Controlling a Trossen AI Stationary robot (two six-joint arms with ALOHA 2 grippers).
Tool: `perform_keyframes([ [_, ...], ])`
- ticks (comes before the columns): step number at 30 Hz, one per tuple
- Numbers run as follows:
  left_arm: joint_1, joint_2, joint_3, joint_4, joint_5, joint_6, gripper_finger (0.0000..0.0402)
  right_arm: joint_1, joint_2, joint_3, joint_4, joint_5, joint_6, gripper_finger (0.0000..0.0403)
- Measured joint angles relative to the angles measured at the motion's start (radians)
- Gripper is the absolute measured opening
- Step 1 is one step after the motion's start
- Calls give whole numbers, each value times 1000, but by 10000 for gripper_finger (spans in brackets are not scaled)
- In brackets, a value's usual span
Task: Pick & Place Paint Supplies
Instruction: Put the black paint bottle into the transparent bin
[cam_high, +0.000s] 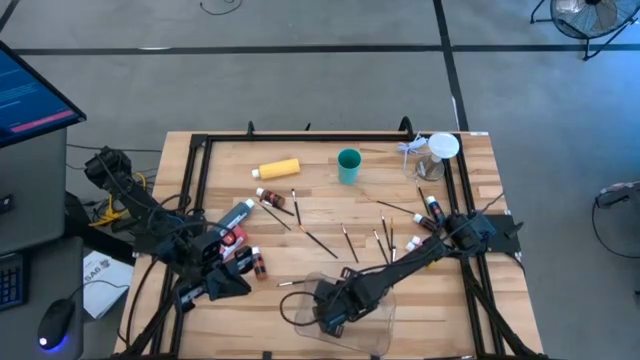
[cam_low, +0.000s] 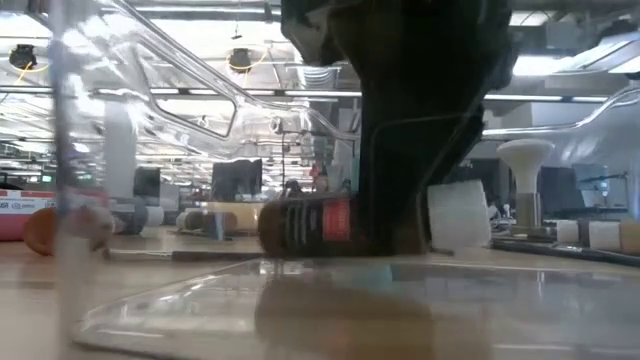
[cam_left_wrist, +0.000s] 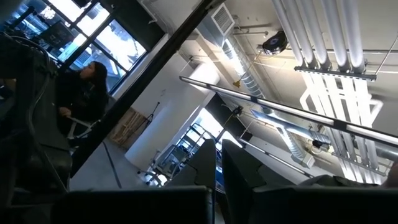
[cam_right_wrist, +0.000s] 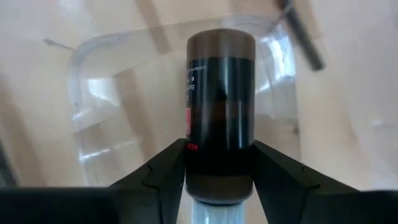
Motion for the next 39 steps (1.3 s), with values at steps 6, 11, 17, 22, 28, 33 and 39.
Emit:
perform_keyframes([
  [6, -1, 0, 0, 0, 0, 1, 2, 0, -1, 0, 5, 0, 11, 214],
  [11, -1, 0, 0, 0, 0, 1, 2, -7, 0, 33, -18, 1, 9, 234],
  [17, -1, 0, 0, 0, 1, 1, 2, -23, 0, 111, -69, 57, -2, 224],
  [22, -1, 0, 0, 0, 1, -1, 2, -39, 0, 184, -150, 89, -2, 191],
  [28, -12, -1, 0, 0, 1, -1, 2, -34, -1, 230, -164, 15, -9, 103],
  [33, -28, -1, 0, 0, 0, 10, 2, 9, 10, 224, -175, -1, -6, 10],
  [39, -43, 5, 0, -1, -22, 21, 2, 18, 39, 226, -164, -2, 14, 7],
])
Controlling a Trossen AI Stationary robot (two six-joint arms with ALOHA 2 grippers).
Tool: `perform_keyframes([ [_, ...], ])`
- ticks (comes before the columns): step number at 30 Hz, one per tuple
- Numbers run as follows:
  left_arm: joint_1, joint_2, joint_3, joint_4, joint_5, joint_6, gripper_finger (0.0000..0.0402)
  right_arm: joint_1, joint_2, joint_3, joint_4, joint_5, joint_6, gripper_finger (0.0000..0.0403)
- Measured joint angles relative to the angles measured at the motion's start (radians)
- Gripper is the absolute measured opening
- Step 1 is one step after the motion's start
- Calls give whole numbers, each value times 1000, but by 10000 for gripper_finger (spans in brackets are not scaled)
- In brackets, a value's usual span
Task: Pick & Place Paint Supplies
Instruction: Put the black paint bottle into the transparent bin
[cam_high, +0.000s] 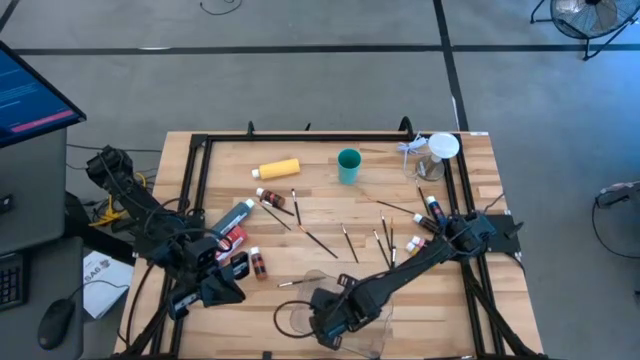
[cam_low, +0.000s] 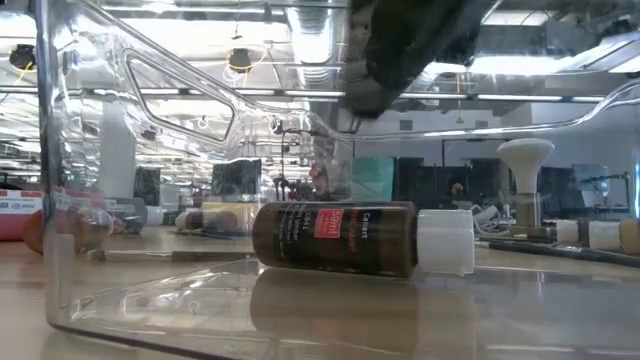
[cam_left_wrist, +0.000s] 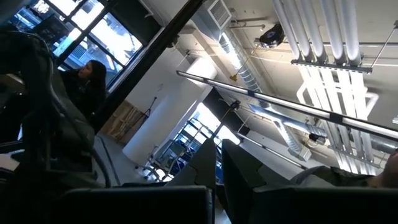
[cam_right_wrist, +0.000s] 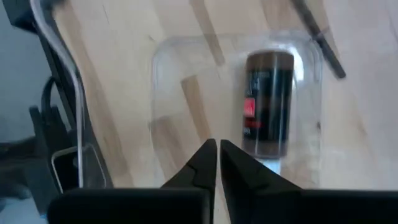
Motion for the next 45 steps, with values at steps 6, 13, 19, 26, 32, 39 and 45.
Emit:
perform_keyframes([
  [6, 0, 20, 0, 0, -22, -4, 2, -28, 48, -4, -31, -64, 24, 2],
  [13, -9, 49, 0, 5, -27, -31, 2, -37, 76, -1, -11, -70, 20, 1],
  [19, -14, 55, 0, 20, -32, -31, 2, -42, 77, -4, -25, -30, 36, 1],
  [26, -14, 55, 0, 25, -44, -30, 2, -40, 71, -2, -22, 0, 39, 0],
  [32, -13, 55, 0, 24, -49, -29, 2, -40, 71, -2, -3, 73, 126, 0],
  [39, -13, 55, 0, 26, -68, -30, 2, -40, 71, -2, 58, 140, 176, 0],
  [45, -13, 55, 0, 30, -68, -31, 2, -36, 64, 14, 11, 129, 176, 0],
])
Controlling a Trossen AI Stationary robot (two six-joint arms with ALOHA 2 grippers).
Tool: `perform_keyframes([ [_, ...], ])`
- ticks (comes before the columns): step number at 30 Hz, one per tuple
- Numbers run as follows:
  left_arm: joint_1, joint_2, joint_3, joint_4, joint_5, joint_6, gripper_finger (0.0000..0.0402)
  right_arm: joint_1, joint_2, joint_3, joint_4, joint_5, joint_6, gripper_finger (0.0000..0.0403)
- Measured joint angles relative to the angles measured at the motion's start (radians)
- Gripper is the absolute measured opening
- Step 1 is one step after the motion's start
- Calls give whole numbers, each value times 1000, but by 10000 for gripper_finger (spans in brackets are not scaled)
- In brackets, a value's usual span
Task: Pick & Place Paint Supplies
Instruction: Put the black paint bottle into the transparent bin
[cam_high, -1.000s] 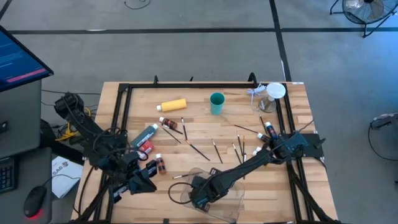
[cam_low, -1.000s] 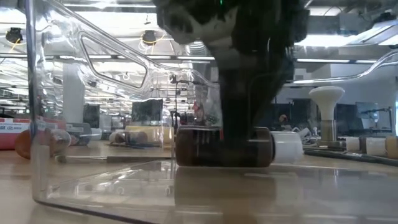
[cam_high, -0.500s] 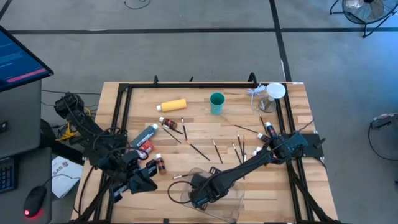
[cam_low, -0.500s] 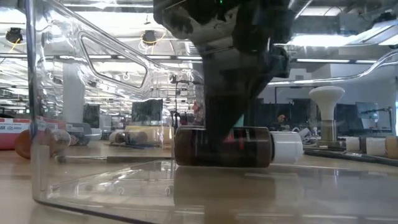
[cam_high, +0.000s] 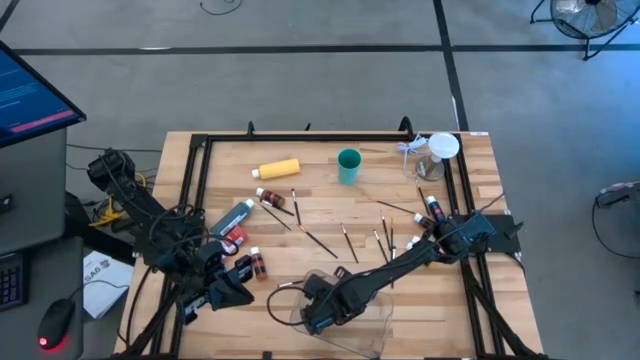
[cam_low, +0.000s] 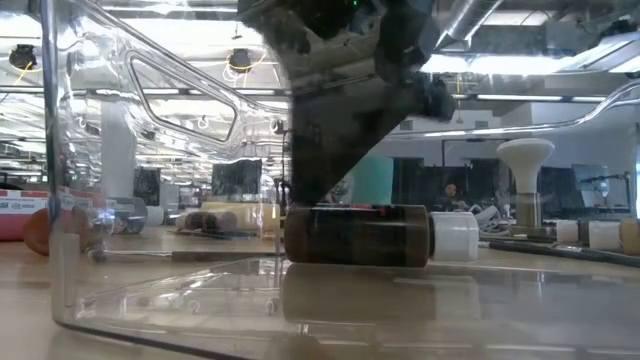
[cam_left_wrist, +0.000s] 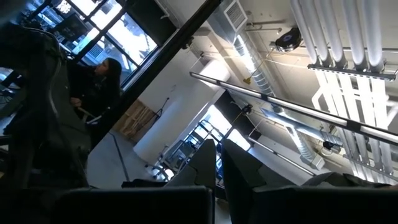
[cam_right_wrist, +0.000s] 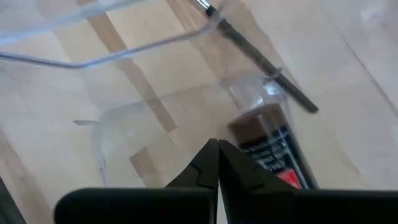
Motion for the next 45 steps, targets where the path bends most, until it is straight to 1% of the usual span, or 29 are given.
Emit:
perform_keyframes([
  [2, 0, 0, 0, 2, 0, 0, 2, 9, -15, 37, -83, 0, 12, 0],
  [6, 0, 0, 0, 1, 0, 1, 2, 28, -34, 97, -313, -2, 77, 0],
  [9, 0, 0, 0, -3, 0, 4, 2, 30, -30, 100, -388, -80, 121, 0],
  [11, 0, 0, 0, -3, 0, 14, 2, 29, -29, 96, -384, -137, 140, 0],
  [13, 0, 0, 0, -3, 0, 27, 2, 29, -23, 84, -376, -154, 161, 0],
  [16, 0, 0, 0, -3, 0, 29, 2, 23, -20, 59, -350, -159, 182, 0],
  [23, -5, 0, 0, -3, 3, 27, 2, -1, -20, 56, -403, -146, 167, 0],
  [26, -18, 0, 0, -3, 5, 27, 2, -9, -20, 56, -378, -134, 159, 0],
  [28, -26, 0, 0, -3, 7, 27, 2, -10, -20, 56, -329, -131, 128, 0],
  [30, -30, 0, 0, -3, 7, 27, 2, -12, -20, 56, -308, -140, 109, 0],
  [38, -41, 0, 0, -4, 4, 29, 2, -18, -20, 56, -372, -147, 144, 0],
  [42, -40, 0, 0, -5, 3, 29, 2, -17, -21, 37, -340, -150, 141, 0],
  [45, -40, 0, 0, -7, 3, 30, 2, -17, -21, 6, -325, -182, 141, 0],
])
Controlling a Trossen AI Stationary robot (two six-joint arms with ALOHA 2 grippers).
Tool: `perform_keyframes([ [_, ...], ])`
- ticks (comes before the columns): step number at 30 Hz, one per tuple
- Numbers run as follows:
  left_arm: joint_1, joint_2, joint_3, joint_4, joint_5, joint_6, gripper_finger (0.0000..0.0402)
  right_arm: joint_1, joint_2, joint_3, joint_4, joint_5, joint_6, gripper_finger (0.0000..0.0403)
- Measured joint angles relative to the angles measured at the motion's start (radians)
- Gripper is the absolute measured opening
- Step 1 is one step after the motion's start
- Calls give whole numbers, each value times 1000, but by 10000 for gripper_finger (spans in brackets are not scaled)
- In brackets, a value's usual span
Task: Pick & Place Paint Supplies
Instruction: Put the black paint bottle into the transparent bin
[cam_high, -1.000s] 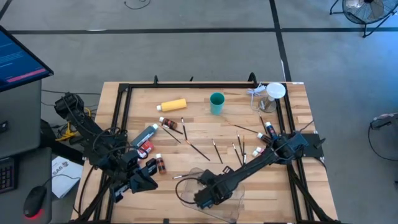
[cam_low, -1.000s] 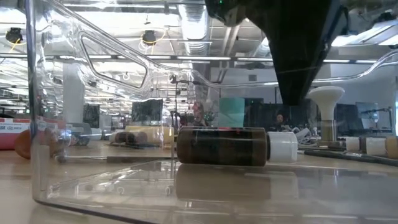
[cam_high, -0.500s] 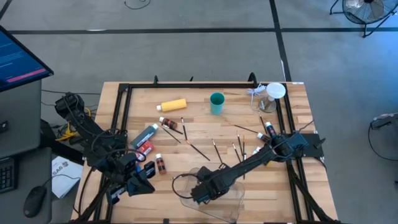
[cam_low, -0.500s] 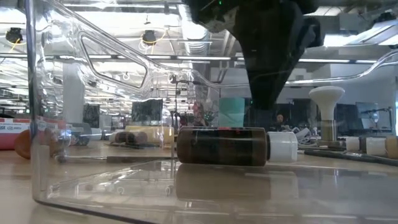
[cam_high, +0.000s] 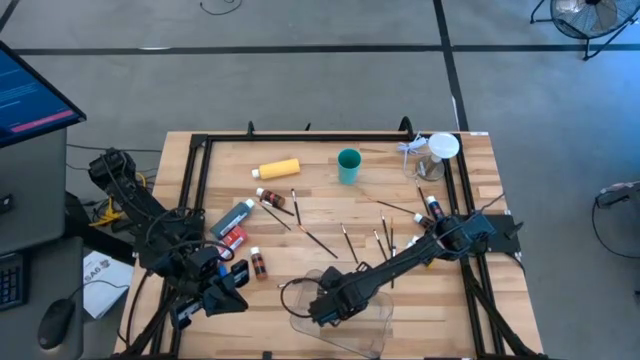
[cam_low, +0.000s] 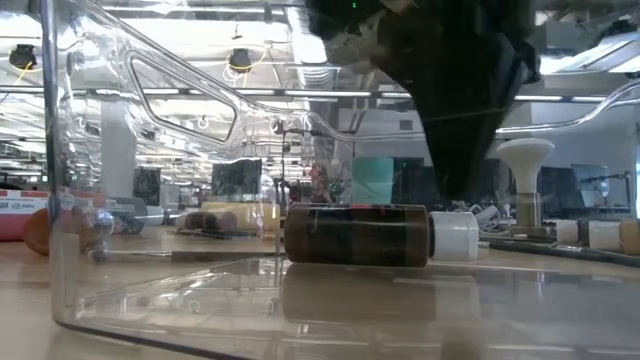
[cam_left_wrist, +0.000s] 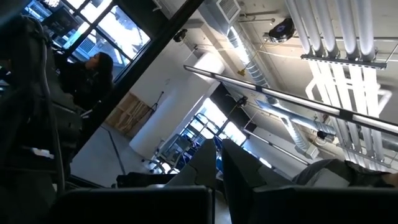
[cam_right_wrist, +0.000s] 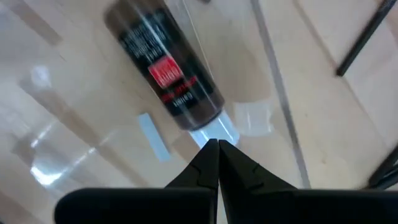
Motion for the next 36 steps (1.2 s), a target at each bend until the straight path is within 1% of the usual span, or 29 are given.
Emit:
perform_keyframes([
  [6, 0, 0, 0, -2, -4, 1, 2, 11, -3, -68, 64, -47, 0, 0],
  [17, 3, 0, 0, -6, -14, 1, 2, 3, 1, -70, 135, -21, 8, 0],
  [28, 3, 0, 0, -7, -19, 0, 2, -2, 1, -70, 256, 51, 61, 0],
  [32, 0, 0, 0, -7, -19, -3, 2, -5, 1, -70, 256, 69, 61, 0],
  [36, -3, 0, 0, -7, -19, -5, 2, -8, 1, -69, 256, 111, 61, 0],
])
